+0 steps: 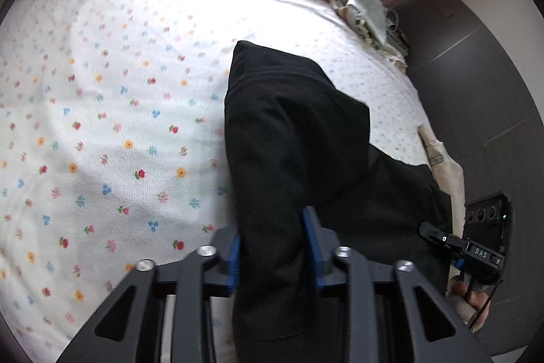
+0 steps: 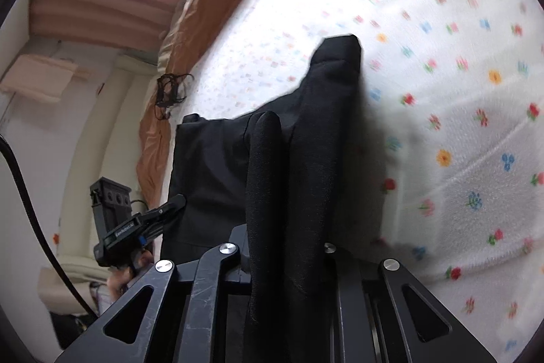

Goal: Fold large clothes
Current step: 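Close the right gripper on the folded black jacket beside the left gripper, then lift the folded black jacket with both grippers and carry it toward the beige stack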

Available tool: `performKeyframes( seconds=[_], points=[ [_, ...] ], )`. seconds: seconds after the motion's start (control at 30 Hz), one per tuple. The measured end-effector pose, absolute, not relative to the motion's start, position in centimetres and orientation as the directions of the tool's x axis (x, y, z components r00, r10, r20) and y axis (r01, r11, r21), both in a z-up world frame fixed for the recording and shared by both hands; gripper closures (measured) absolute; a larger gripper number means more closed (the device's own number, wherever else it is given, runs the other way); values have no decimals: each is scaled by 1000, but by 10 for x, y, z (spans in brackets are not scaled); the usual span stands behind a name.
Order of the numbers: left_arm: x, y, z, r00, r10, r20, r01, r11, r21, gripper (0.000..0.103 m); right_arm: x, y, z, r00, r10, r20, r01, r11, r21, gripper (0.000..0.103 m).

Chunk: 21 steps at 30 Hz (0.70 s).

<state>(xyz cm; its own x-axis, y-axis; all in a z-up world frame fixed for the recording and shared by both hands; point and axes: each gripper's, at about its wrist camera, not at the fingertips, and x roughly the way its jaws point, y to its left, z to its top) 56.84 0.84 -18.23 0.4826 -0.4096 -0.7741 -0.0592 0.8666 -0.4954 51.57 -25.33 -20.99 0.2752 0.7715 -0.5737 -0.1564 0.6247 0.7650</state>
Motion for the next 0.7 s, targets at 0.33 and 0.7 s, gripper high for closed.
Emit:
performKeyframes(
  seconds=[0.33,0.7],
  points=[
    [510,-11,-94,613,-353,-707,-1,895,-447,81,464,-255,-125,391,727,-565,-251,674,695,89],
    [413,-41,-21,705,-324,-631,32,904,-427,83,373,-270,-62,493,724,-484,-334,670,663,89]
  ],
)
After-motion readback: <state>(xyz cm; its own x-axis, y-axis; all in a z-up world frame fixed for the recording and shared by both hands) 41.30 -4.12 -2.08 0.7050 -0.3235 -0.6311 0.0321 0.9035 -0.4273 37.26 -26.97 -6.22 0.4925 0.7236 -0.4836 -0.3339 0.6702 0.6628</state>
